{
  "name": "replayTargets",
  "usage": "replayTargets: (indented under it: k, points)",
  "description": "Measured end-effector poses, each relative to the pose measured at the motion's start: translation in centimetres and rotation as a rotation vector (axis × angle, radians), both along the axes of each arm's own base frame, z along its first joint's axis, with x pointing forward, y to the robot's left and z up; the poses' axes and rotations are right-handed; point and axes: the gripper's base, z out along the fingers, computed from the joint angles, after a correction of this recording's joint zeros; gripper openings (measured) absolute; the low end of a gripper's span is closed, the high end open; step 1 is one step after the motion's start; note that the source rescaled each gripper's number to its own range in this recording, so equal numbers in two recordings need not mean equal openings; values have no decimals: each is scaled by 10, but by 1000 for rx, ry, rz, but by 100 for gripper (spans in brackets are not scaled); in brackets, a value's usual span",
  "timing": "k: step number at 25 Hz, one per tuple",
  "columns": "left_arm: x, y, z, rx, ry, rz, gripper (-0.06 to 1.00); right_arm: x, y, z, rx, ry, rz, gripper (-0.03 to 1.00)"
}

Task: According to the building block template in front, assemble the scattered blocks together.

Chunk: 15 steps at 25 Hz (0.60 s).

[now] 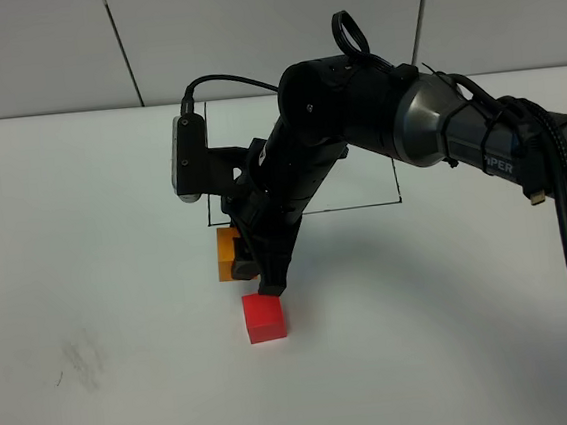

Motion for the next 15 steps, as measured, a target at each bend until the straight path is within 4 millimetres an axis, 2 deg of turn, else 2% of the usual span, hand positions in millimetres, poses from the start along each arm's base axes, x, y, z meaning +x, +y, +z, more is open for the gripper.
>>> replayTargets:
  k: [7, 15]
  points:
    - [0, 0, 0, 0, 0, 0, 0, 0, 0, 0, -16, -60, 126, 52]
    - [0, 0, 0, 0, 0, 0, 0, -5, -3, -2, -75, -152, 462, 52]
